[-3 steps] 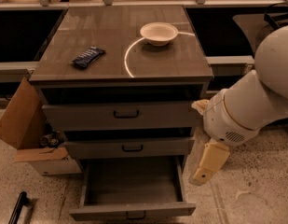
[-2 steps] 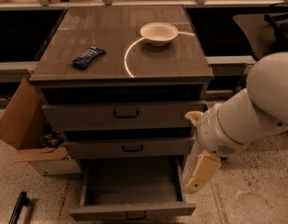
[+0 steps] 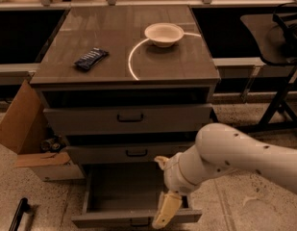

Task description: Close bottom drawer

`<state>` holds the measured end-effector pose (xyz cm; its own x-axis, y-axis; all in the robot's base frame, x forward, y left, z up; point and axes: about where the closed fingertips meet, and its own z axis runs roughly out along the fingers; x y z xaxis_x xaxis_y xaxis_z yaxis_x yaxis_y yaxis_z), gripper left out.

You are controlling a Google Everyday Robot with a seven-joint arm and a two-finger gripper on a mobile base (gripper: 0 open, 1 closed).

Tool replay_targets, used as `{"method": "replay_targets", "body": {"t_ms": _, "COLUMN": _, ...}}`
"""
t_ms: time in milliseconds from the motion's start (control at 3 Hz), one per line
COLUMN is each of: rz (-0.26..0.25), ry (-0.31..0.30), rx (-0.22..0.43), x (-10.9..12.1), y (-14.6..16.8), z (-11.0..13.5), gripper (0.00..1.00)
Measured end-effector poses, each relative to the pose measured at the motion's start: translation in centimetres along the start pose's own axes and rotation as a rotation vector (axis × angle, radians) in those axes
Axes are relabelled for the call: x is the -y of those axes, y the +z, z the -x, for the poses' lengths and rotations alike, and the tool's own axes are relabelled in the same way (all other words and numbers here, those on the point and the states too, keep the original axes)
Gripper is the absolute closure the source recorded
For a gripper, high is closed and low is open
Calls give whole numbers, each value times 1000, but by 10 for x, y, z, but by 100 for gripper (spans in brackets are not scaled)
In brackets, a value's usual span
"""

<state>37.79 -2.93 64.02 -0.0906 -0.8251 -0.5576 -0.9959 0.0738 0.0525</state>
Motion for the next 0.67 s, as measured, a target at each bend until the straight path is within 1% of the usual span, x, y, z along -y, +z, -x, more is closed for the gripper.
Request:
{"method": "replay_targets", "body": {"t_ms": 333, "rz": 127, "ry": 6, "rx": 8, "x": -10, "y": 83, "z": -5, "gripper": 0}}
{"method": "replay_targets", "body": {"t_ms": 667, "rz": 176, "ry": 6, "rx": 15, "x": -17, "y": 104, "z": -3, "gripper": 0}}
